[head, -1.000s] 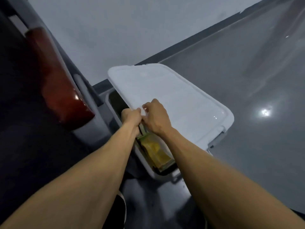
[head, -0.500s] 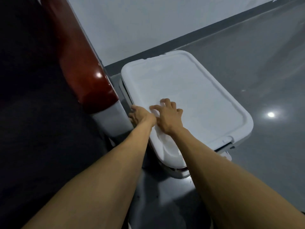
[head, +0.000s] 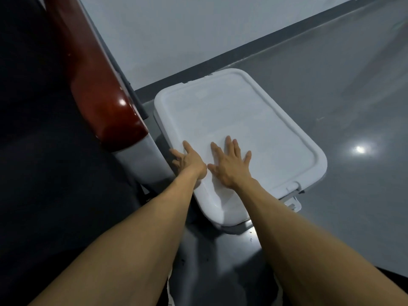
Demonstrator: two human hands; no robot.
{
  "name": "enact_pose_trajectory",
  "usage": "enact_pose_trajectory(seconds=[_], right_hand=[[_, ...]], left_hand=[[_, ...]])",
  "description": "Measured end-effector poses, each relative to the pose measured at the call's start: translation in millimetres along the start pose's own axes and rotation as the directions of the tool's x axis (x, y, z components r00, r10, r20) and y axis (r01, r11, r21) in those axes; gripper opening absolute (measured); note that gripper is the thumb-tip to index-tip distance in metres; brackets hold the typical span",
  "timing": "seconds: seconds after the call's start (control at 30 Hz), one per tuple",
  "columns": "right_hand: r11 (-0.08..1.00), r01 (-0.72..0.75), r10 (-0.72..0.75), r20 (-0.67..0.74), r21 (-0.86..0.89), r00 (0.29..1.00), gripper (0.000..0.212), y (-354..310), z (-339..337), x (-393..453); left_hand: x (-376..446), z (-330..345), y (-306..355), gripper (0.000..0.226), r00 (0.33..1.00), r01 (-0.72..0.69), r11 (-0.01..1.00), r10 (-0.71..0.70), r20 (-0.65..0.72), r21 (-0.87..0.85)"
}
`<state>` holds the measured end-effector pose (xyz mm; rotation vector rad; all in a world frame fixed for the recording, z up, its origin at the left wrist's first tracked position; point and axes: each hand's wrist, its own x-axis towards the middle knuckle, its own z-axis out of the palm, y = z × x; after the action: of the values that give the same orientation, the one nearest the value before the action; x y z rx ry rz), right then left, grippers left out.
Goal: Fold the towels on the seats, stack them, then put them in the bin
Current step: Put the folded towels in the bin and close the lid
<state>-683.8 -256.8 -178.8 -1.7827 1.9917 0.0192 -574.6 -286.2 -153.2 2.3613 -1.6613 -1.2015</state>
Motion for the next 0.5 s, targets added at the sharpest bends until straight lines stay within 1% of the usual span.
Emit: enact_pose_trajectory(seconds=[0.1, 0.23, 0.3, 0.37, 0.5], right_hand=[[0.998, 0.039, -0.037, 0.042, -0.045, 0.998, 0.069, 6.6, 2.3, -12.7], [0.996, 0.050, -0.043, 0.095, -0.069, 0.995, 0.073, 19.5, 2.3, -26.4], [0.998, 0.029, -0.024, 0.100, -0.055, 0.995, 0.074, 26.5, 2.3, -31.4], [0.999, -0.002, 0.007, 0.104, -0.050, 0.995, 0.075, 31.9, 4.6, -36.8], [0.998, -0.023, 0.030, 0.113, -0.066, 0.993, 0.078, 36.6, 8.3, -42.1]], left_hand=[[-4.9, 1.9, -2.8, 0.094, 1.000, -0.027, 0.991, 0.027, -0.001, 0.133], [-10.9, 12.0, -6.8, 0.087, 0.991, -0.133, 0.957, 0.134, 0.013, 0.257], [-12.5, 15.0, -10.3, 0.085, 0.984, -0.177, 0.951, 0.175, 0.031, 0.255], [-13.5, 16.5, -13.7, 0.088, 0.981, -0.193, 0.952, 0.191, 0.029, 0.239], [-13.4, 19.1, -9.3, 0.091, 0.984, -0.176, 0.956, 0.178, 0.015, 0.232]])
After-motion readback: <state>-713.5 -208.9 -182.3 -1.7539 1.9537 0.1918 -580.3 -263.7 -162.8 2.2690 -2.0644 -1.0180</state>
